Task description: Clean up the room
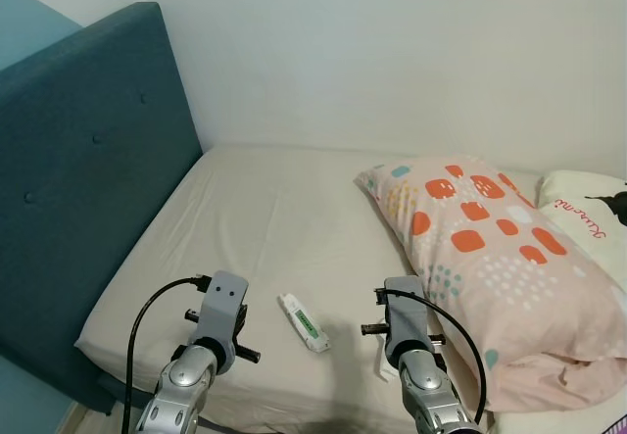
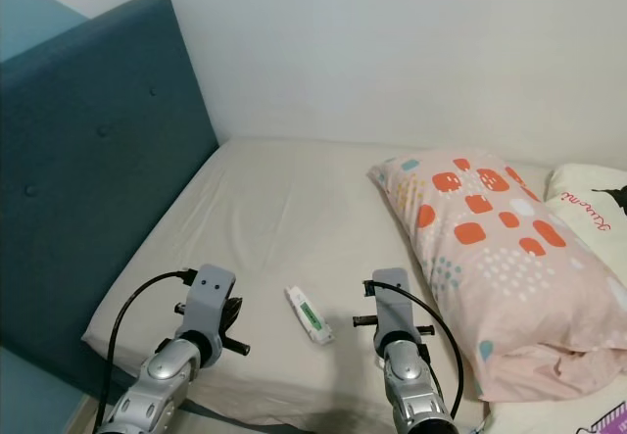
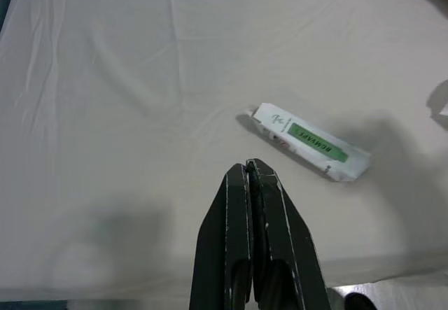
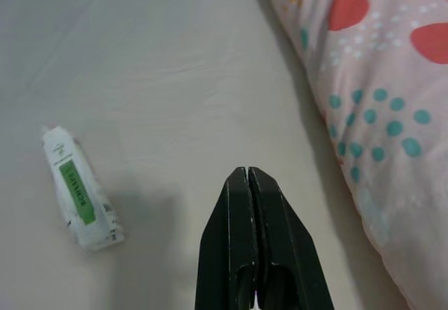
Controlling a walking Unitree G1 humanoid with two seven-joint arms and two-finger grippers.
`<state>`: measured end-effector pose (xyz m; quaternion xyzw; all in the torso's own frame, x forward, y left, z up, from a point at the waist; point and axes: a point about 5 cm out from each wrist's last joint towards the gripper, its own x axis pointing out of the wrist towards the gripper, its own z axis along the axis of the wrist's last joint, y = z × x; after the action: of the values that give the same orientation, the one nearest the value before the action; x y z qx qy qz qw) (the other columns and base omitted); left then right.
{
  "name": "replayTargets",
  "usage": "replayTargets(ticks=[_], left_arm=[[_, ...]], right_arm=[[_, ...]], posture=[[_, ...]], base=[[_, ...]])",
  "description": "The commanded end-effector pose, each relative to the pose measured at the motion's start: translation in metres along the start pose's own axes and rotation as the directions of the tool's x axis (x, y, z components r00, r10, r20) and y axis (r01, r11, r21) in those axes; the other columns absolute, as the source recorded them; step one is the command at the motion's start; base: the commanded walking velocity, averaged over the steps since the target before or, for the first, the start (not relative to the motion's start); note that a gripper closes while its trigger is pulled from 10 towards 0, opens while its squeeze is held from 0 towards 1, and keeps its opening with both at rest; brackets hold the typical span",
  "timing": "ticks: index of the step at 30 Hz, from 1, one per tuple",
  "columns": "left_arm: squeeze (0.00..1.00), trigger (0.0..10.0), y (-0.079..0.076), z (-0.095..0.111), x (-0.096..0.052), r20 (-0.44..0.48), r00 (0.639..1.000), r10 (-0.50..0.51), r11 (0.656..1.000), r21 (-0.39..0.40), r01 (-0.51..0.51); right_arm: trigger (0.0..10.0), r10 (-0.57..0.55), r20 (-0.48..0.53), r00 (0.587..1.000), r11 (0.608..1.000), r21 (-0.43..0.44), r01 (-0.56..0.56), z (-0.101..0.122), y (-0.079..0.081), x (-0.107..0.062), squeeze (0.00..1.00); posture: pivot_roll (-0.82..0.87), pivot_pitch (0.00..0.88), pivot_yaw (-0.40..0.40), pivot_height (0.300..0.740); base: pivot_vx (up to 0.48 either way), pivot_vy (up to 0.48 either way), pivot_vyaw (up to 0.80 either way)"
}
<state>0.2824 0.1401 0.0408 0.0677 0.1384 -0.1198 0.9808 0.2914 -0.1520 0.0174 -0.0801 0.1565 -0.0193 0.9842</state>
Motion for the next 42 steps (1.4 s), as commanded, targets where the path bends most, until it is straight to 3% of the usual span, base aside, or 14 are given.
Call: replayTargets(ticks=[1,23,34,42], left_arm=[[0.00,10.0,0.005,-0.003,-0.002,-0.016,1.000,0.017,1.000,0.000,-0.017],[0.00,10.0,0.003,-0.007,-0.003,-0.028,1.000,0.011,1.000,-0.001,-0.011],[0.00,10.0,0.006,-0.013,-0.008,-0.042,0.999,0.032,0.999,-0.019,-0.033],[0.00,10.0,0.003,-0.014,-0.009,-0.041,0.999,0.029,0.999,-0.021,-0.030]], right_arm=[[10.0,0.014,-0.006,1.000,1.000,0.005,-0.014,0.000,0.005,-0.001,0.00],[10.0,0.030,-0.037,0.999,0.999,0.016,-0.030,-0.006,0.008,-0.003,0.00],[10.0,0.008,-0.109,0.994,0.999,-0.043,-0.012,-0.016,0.000,-0.005,0.00],[10.0,-0.007,-0.110,0.994,0.999,-0.039,0.003,-0.019,-0.002,-0.007,0.00]], posture=[[0.05,0.108,0.025,0.740],[0.05,0.113,0.026,0.740],[0.03,0.114,0.018,0.740],[0.03,0.113,0.019,0.740]], base=[[0.000,0.000,0.00],[0.000,0.000,0.00],[0.000,0.000,0.00],[0.000,0.000,0.00]])
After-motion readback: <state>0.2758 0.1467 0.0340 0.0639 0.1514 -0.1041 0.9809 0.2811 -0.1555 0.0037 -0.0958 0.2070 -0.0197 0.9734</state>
